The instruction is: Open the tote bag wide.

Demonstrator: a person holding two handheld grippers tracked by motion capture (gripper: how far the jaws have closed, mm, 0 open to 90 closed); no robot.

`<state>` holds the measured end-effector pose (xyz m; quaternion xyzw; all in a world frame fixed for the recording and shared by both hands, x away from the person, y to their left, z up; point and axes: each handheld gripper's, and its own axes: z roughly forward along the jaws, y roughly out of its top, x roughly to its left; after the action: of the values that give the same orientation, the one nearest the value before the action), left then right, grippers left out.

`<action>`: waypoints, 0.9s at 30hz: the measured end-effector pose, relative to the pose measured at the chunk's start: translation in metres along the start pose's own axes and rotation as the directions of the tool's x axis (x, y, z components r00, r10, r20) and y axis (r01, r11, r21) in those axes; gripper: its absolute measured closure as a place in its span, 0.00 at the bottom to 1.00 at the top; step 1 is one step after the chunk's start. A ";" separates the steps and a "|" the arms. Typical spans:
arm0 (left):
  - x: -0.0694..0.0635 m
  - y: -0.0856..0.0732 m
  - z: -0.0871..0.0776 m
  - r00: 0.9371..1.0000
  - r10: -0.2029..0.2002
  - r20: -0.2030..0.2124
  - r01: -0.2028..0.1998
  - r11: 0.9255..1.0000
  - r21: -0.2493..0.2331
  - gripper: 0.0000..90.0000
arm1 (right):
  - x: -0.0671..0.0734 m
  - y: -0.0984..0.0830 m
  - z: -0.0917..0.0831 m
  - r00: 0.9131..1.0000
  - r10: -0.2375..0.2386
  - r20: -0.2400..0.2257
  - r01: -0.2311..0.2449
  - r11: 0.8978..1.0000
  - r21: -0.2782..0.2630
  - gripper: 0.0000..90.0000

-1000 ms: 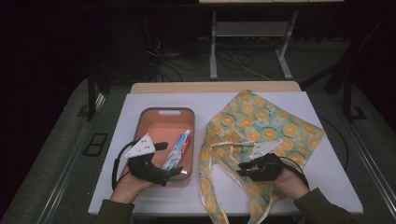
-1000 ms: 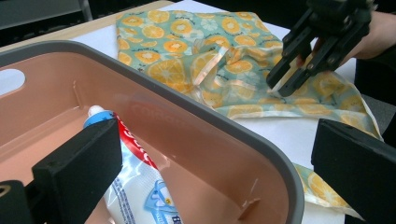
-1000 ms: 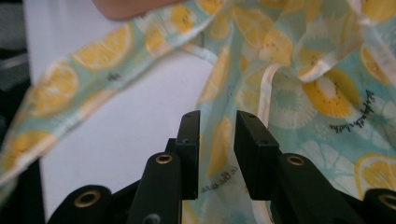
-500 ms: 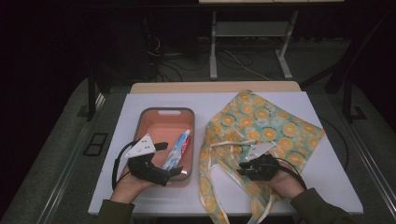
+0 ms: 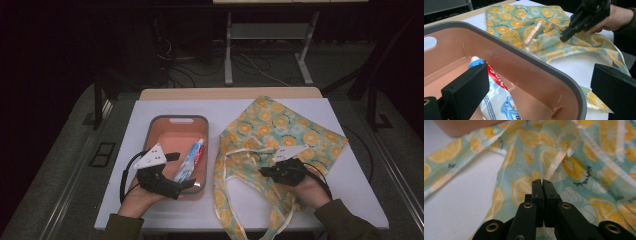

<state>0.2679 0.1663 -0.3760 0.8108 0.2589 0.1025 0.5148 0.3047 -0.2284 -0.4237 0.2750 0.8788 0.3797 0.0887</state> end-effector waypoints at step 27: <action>0.000 0.000 0.000 1.000 0.000 -0.002 0.000 1.000 0.002 0.00 | -0.018 -0.007 0.029 0.998 0.041 0.039 -0.043 0.997 0.064 0.47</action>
<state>0.2679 0.1660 -0.3761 0.8113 0.2592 0.1031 0.5138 0.3274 -0.2247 -0.4497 0.3032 0.8828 0.3477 0.0885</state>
